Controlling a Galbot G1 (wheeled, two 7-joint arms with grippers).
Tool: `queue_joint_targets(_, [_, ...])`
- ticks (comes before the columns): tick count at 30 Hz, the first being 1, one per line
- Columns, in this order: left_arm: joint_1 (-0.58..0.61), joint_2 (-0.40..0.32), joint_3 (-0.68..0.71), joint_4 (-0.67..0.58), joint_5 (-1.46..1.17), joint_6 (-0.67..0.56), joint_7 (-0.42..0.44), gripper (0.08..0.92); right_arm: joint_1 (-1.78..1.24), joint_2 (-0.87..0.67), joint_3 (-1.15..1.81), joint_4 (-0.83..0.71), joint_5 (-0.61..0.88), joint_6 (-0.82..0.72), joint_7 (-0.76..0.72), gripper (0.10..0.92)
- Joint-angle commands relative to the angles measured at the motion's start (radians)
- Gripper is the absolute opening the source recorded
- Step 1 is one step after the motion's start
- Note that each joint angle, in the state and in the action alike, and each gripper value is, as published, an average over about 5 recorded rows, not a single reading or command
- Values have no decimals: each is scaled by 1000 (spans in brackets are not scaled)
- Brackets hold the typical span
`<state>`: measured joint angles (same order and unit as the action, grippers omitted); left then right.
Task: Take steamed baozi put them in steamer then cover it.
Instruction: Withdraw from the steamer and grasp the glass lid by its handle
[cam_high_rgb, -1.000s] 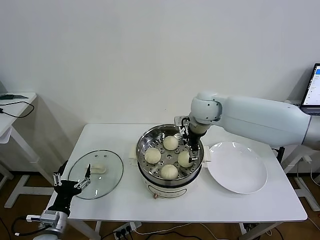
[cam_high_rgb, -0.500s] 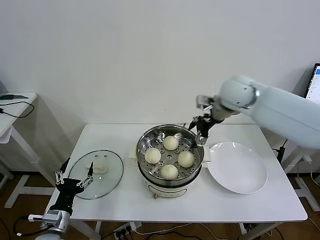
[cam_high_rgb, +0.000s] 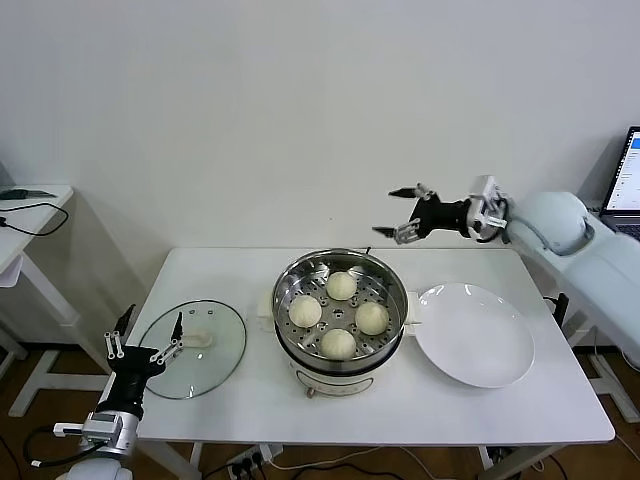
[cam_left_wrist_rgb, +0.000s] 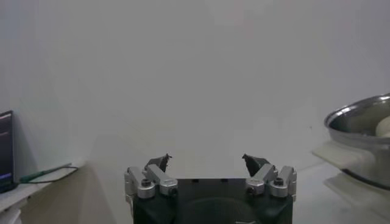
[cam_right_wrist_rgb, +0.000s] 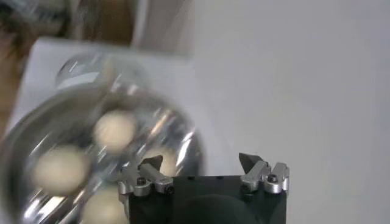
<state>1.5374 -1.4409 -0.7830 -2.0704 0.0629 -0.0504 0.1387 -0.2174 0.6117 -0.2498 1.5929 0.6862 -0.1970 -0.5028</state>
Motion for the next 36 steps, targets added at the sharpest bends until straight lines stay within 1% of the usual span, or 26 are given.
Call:
queue_joint_targets(1, [-24,8,3,7,-30,-17,-4,823,-807,137,732,173,25,296,423,823])
queue_joint_targets(7, [-27,10,23,18,-5,-52,5,823,-1041,346,857,288,-108,383,496,823])
queue_joint_targets(11, [-31,2,28,36,9,-73,-5,823,-1143,463,868,319,-209,482,515,823])
queue_joint_targets(14, [-28,-3,31,49,35,-86,-15,823,-1204,555,868,338,-244,529,517,823])
queue_joint_targets(18, [-17,-3,33,60,115,-113,-35,823,-1259,627,858,346,-256,560,515,823])
queue_joint_targets(21, [-7,-2,32,86,270,-164,-68,823,-1274,655,848,341,-260,571,519,823])
queue_joint_targets(25, [9,12,26,150,529,-253,-113,823,-1272,678,832,334,-270,577,523,823])
queue_joint_targets(30, [29,33,15,256,901,-368,-200,823,-1265,693,813,334,-284,577,527,823])
queue_joint_targets(33, [29,41,9,317,1079,-403,-253,823,-1264,695,809,336,-286,575,530,823])
queue_joint_targets(36, [19,46,1,373,1203,-415,-301,823,-1263,695,810,334,-286,575,531,823])
